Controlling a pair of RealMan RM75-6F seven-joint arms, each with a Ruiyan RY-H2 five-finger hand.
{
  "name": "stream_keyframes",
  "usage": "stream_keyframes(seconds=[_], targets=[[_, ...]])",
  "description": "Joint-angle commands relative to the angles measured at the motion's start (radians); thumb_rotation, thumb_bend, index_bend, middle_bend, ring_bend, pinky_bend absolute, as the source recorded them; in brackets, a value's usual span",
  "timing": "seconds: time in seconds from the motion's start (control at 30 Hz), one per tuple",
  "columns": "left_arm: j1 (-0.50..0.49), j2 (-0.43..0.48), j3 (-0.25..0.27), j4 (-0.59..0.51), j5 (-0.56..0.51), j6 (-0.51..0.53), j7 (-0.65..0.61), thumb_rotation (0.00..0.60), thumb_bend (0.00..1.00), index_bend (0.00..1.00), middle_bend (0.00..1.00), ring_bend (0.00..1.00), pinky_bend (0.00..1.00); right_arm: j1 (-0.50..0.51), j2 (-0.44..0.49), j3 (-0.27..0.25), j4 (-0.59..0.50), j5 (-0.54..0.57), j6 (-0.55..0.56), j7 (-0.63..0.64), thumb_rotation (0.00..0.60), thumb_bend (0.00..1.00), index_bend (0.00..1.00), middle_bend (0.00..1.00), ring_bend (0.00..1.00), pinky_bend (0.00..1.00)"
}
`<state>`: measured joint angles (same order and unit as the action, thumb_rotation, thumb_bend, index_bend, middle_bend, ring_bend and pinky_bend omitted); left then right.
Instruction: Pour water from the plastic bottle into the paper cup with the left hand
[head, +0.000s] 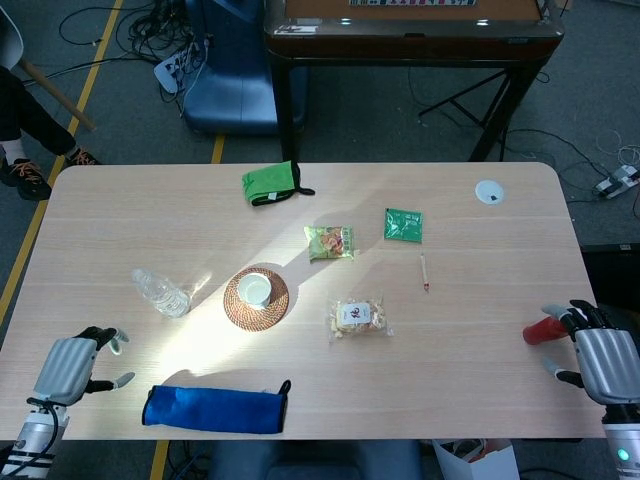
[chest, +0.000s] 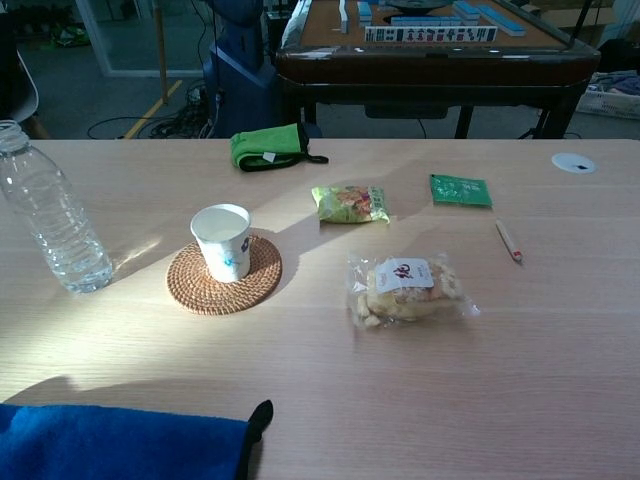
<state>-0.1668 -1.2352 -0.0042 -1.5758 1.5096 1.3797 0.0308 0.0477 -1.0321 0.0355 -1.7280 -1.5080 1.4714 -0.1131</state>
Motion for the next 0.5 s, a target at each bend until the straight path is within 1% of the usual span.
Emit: stream_keyframes(seconds=[0.03,0.17,0.27,0.5], targets=[[0.012,-0.020,0.004,0.013,0.011,0.025,0.017,0.600,0.01,0.51,0.59,0.43,0.63,-0.002,0.002,-0.001,-0.001,-0.002,0.002,0.004,0.600,0.05,0.30,0.36,0.19,0.28],[0.022,-0.037,0.001,0.025,0.024,0.060,0.036,0.600,0.01,0.54,0.63,0.46,0.65,-0.001,0.007,0.000,0.002,0.001,0.000,0.018,0.600,0.05,0.30,0.36,0.19,0.28],[0.025,-0.041,-0.003,0.033,0.032,0.075,0.038,0.600,0.01,0.54,0.63,0.46,0.65,-0.002,0.008,0.002,0.004,0.002,0.003,0.022,0.600,0.05,0.30,0.36,0.19,0.28],[0.024,-0.040,-0.005,0.039,0.033,0.075,0.046,0.600,0.01,0.54,0.63,0.46,0.65,0.003,0.004,0.002,0.011,0.011,-0.012,0.019,0.600,0.05,0.30,0.36,0.19,0.28]])
